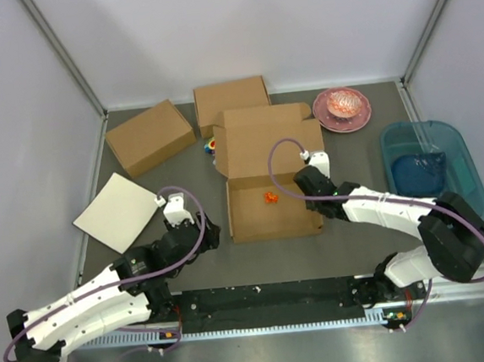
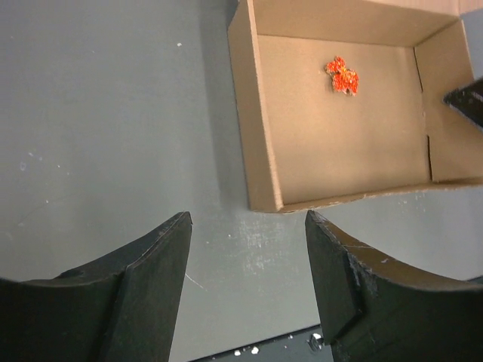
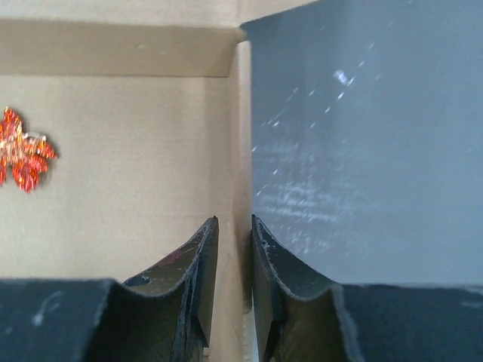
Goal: Fold the paper box
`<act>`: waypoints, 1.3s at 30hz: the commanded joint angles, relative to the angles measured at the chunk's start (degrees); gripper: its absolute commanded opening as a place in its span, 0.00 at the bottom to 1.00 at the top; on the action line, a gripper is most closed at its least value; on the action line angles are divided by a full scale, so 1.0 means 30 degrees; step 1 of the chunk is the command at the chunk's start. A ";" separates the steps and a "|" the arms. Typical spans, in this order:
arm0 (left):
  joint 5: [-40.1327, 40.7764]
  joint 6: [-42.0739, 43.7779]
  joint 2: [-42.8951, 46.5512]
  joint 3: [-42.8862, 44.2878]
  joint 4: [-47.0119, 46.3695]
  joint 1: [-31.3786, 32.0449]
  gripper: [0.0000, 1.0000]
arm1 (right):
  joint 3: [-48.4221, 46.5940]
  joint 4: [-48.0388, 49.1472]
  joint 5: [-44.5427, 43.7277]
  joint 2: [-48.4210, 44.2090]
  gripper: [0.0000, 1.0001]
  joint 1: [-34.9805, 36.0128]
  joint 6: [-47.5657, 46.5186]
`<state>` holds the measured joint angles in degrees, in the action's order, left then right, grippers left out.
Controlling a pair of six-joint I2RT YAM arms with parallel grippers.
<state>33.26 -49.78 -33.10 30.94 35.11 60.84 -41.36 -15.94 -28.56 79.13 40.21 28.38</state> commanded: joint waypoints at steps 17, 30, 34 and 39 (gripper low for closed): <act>-0.8327 0.9292 -0.9837 0.8600 -0.7163 -1.0783 0.97 | 0.1720 -0.1890 -0.0442 -0.5747 0.66 0.2155 0.1732; -1.6209 1.1757 -2.2243 2.0210 -0.0662 -1.4594 0.93 | -0.3055 -0.4880 0.0433 -0.8037 0.80 0.1423 -0.0582; -1.6884 1.2257 -2.3534 2.0976 -0.0220 -1.5386 0.91 | -0.3759 -0.5027 0.1021 -0.8301 0.80 0.0984 -0.0759; -1.8202 1.2140 -2.4619 2.0977 -0.0541 -1.5856 0.88 | -0.4463 -0.5115 0.1812 -0.8214 0.80 0.0310 -0.0876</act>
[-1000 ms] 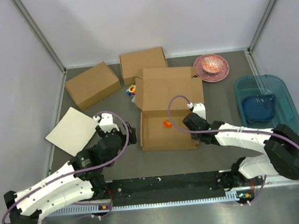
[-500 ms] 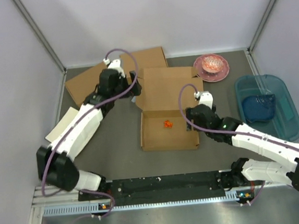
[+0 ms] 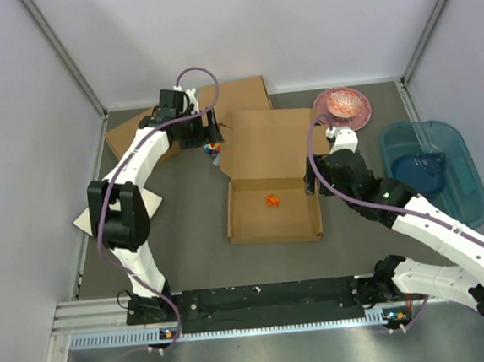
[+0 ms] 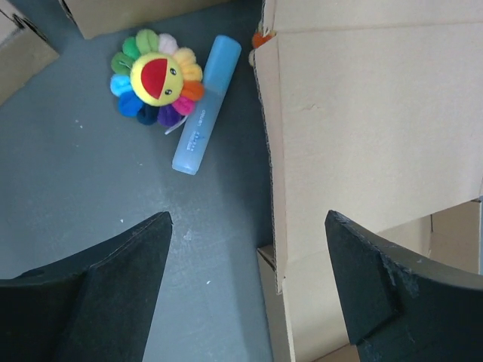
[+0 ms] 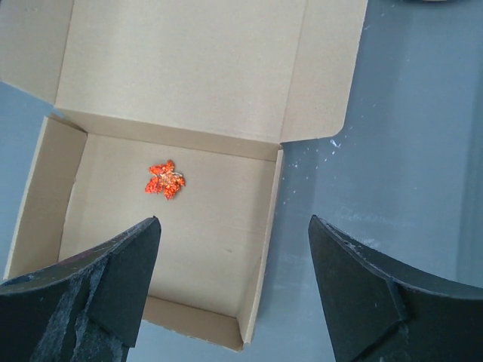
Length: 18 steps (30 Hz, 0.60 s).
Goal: Fold the paper box
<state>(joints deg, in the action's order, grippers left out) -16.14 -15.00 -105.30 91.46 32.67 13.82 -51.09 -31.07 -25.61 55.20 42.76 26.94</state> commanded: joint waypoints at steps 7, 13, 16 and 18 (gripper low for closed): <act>-0.3115 0.0460 -0.1960 0.1738 0.0215 -0.0126 0.84 | -0.1515 -0.0131 0.1386 -0.0236 0.80 -0.0778 -0.0337; -0.3759 0.0402 -0.3601 0.3204 0.0597 -0.0097 0.70 | -0.1544 -0.0454 0.1533 -0.0966 0.79 -0.0807 -0.0278; -0.3731 0.0665 -0.3924 0.3117 0.0626 0.0021 0.59 | -0.1573 -0.0571 0.1504 -0.1260 0.79 -0.0807 -0.0249; -0.3760 0.0695 -0.4071 0.2941 0.0625 0.0079 0.52 | -0.1690 -0.0717 0.1446 -0.1261 0.79 -0.0807 -0.0307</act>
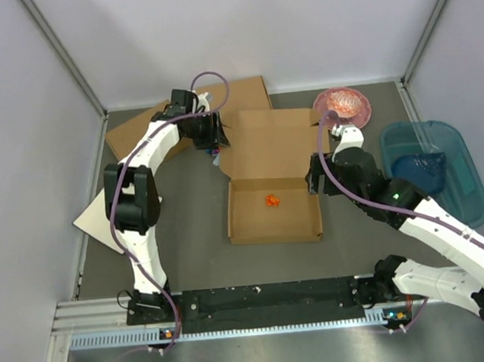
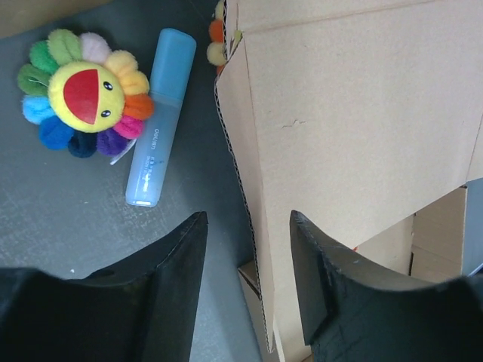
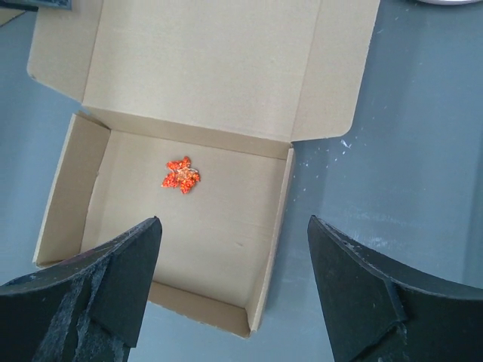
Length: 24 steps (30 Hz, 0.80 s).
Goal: Fold the paper box
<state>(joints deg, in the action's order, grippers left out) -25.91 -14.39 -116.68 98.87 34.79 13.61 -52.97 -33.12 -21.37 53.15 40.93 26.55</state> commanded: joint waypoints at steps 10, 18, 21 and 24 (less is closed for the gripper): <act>-0.0796 0.0170 0.0626 -0.1803 -0.2097 0.0269 0.17 | -0.1270 -0.0325 -0.0290 -0.0928 0.77 -0.0195 -0.0352; 0.1546 -0.0358 0.6135 -1.0331 -0.9829 0.1119 0.01 | -0.0947 -0.0326 -0.1607 -0.0899 0.77 -0.0253 -0.0235; 0.2102 -0.0330 0.7894 -1.2883 -1.2028 0.1148 0.00 | -0.1034 -0.0355 -0.1988 -0.0869 0.78 -0.0224 -0.0322; 0.2453 -0.0037 0.9535 -1.4613 -1.3263 0.1148 0.00 | -0.1093 -0.0326 -0.2078 -0.1074 0.78 -0.0254 -0.0323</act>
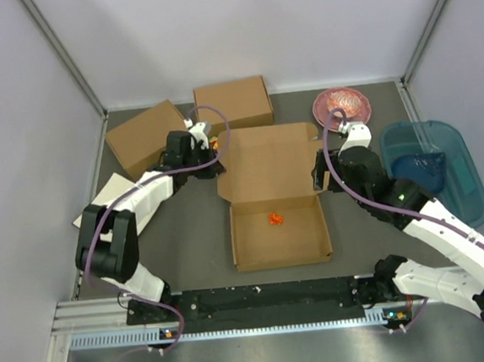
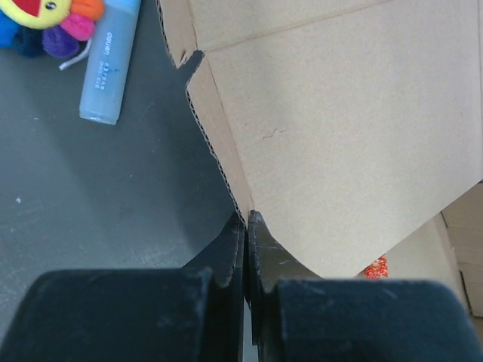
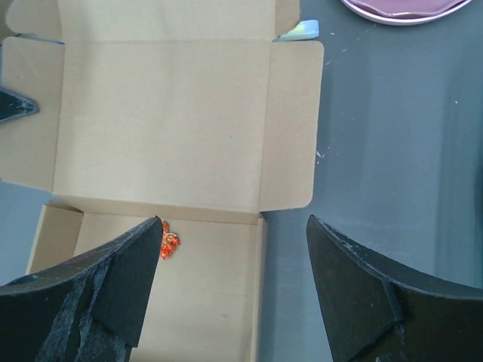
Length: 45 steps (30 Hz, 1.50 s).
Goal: Fold the paper box
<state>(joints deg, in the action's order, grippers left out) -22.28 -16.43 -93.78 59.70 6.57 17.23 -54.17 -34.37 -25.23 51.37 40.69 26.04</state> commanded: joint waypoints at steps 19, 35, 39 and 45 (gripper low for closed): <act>0.6631 0.1077 1.1215 -1.1688 -1.5484 0.2366 0.00 | -0.0078 0.0879 0.0910 0.0833 0.82 -0.1667 -0.2644; 0.9830 0.3190 1.2450 -1.5593 -2.2403 0.3542 0.00 | -0.1072 0.1909 0.4223 0.3700 0.85 -0.2634 -0.5954; 0.9917 0.3570 1.2246 -1.5799 -2.2902 0.3863 0.00 | -0.1570 0.1701 0.4338 0.4464 0.85 -0.2838 -0.6483; 1.0036 0.4126 1.2012 -1.5858 -2.2845 0.4362 0.00 | -0.2479 0.1875 0.5421 0.5492 0.86 -0.4213 -0.6777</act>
<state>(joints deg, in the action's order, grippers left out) 7.16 -5.76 -57.78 12.34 -56.29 29.32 -57.89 -30.00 -11.62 66.96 31.09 7.27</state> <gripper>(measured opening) 0.021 0.851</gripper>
